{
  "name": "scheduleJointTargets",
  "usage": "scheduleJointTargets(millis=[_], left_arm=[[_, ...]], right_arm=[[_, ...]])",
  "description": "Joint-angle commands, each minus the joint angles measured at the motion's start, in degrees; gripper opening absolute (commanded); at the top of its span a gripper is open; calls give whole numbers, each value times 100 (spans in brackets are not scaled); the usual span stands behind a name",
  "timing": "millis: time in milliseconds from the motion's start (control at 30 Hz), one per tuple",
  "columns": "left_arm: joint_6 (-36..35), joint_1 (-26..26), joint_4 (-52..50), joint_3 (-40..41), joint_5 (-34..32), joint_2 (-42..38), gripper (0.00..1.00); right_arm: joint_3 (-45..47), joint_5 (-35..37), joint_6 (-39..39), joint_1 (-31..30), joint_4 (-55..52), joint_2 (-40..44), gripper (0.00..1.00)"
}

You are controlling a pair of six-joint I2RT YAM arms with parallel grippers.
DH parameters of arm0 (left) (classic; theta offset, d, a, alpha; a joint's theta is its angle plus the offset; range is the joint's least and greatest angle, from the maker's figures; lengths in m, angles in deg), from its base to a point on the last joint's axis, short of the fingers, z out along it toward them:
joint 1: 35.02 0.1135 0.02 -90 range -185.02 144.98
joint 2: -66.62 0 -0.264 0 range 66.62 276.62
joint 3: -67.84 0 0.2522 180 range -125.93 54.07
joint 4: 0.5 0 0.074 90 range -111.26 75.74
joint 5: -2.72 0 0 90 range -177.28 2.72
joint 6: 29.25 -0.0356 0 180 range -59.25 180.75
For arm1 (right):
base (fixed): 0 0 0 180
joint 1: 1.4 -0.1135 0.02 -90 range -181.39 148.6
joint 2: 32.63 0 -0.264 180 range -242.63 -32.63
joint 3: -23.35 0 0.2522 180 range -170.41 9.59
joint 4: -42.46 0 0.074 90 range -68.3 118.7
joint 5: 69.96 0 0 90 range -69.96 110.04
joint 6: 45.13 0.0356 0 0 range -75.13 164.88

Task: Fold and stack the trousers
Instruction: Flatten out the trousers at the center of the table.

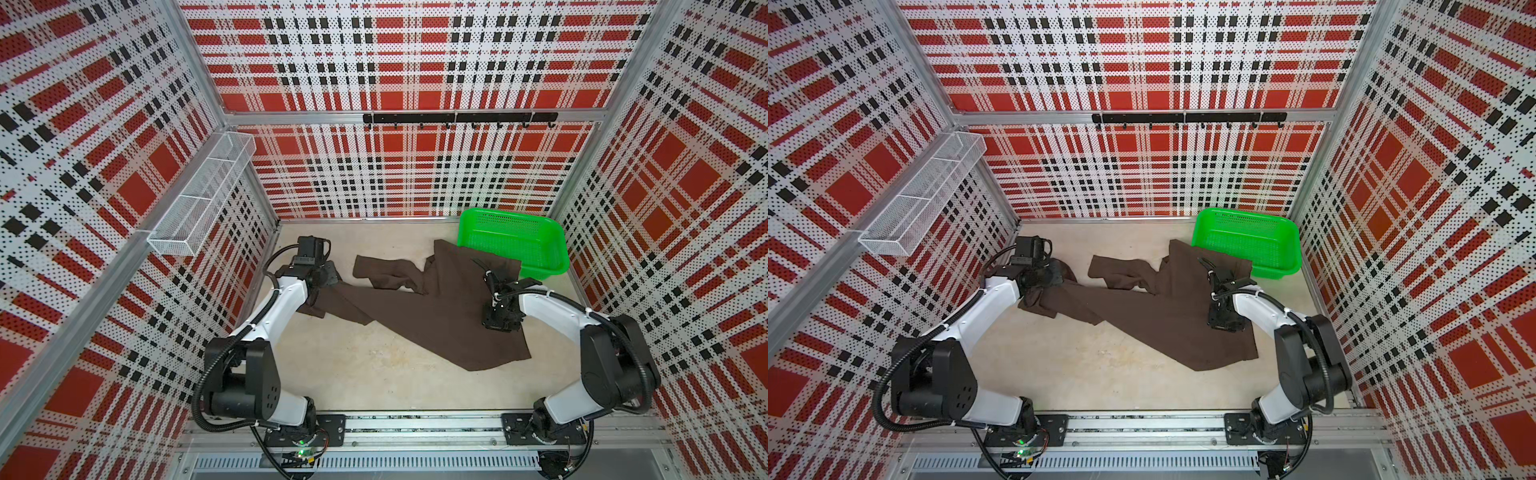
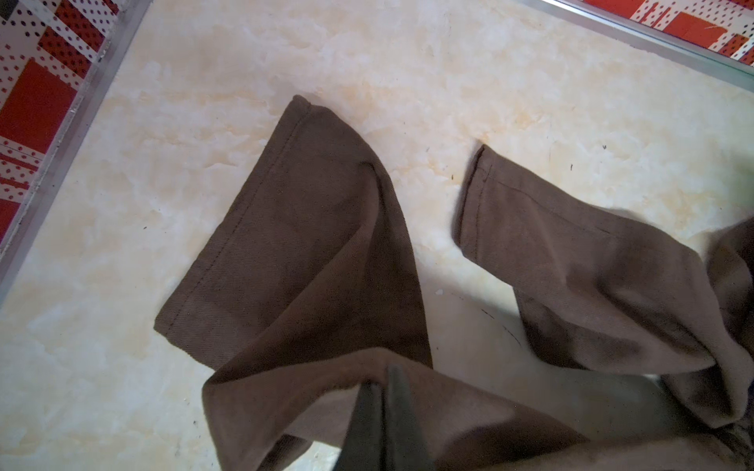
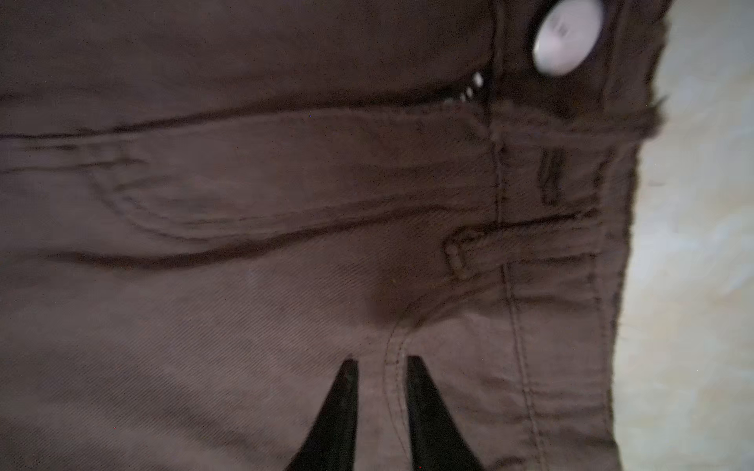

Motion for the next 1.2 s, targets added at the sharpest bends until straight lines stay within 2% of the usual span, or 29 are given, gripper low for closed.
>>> scheduleJointTargets(millis=[0,67,133,200,300,467,533,633,700,867,1000,1167], left_arm=[[-63,-67,137,-148,47,154,11],[-35,-112,146,-204,58,190,29],[-18,-122,167,-247,93,163,51],[13,-102,180,-250,103,67,66],[104,31,176,-190,89,-238,80],[225,509,175,189,201,-853,93],[237,736,180,430,250,-1050,94],[638,1029,424,910,483,-1291,99],[905,1110,598,1168,545,-1319,100],[1461,1108,1000,1579,650,-1155,95],[1826,1091,1296,1816,699,-973,89],[2128,1100,1597,2084,506,-717,84]], right_arm=[[149,112,141,136,440,-79,20],[251,337,240,239,437,-106,20],[390,548,350,394,489,-134,23],[523,595,391,555,547,-184,27],[673,739,420,731,646,-233,30],[892,1046,513,1050,687,69,34],[977,1213,524,1202,687,364,34],[934,1515,498,1292,556,793,34],[837,1443,458,1287,468,1033,34],[569,1266,529,924,295,1468,34],[350,1173,737,384,208,1434,34],[329,1015,860,100,351,1345,34]])
